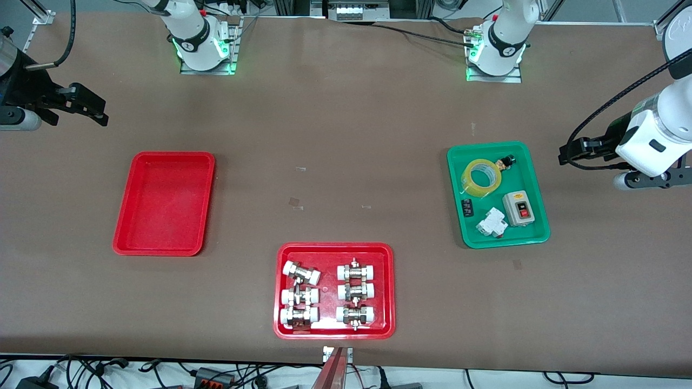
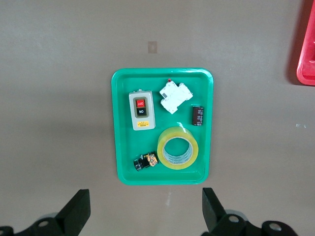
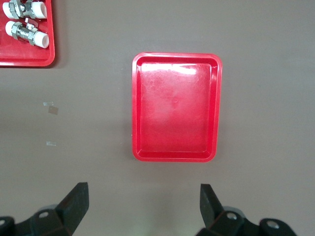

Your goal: Left arm passes tape to right arm into tray

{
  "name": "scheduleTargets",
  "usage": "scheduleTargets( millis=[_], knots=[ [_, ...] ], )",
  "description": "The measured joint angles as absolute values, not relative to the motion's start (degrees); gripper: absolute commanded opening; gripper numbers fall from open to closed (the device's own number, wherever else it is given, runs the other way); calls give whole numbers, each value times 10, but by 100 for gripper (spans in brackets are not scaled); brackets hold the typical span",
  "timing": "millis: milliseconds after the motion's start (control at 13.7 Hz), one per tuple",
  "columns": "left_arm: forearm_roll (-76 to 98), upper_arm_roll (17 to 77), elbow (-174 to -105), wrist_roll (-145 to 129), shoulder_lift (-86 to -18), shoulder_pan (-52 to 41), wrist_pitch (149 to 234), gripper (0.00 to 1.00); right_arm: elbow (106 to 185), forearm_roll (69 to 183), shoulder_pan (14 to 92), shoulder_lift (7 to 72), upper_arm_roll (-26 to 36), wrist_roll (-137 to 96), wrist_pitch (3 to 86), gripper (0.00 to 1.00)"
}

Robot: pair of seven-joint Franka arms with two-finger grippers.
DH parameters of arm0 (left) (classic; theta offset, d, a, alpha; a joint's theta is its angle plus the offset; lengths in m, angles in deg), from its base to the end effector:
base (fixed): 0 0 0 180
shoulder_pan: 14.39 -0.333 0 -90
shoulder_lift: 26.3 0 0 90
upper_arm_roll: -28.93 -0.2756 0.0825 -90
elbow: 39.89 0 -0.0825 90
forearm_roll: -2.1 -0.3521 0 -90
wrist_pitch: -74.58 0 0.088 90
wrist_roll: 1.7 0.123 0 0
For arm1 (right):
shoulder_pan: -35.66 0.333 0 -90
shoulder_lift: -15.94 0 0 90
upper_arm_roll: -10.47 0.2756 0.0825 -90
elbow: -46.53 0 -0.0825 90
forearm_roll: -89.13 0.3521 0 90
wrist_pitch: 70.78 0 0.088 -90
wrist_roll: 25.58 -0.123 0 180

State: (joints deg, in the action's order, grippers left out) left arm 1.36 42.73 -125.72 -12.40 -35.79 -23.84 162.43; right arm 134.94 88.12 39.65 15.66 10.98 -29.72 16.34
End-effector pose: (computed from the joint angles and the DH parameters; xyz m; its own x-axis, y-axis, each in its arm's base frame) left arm 0.5546 -0.0318 0.5097 0.9857 0.1099 -0.1280 0.1111 -0.9938 0.0028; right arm 0.5148 0.0383 0.5784 0.9999 0.0054 -0.0163 0.0057 -0.9998 0.0189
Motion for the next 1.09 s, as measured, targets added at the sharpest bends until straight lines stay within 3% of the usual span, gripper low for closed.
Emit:
scheduleTargets(
  millis=[801,1093],
  knots=[
    [14,426,-1265,-124,-363,-239,1634,100,1350,881,402,161,111,-297,163,100],
    [14,425,-1266,-125,-400,-241,1641,100,1350,881,402,161,111,-297,163,100]
  ],
)
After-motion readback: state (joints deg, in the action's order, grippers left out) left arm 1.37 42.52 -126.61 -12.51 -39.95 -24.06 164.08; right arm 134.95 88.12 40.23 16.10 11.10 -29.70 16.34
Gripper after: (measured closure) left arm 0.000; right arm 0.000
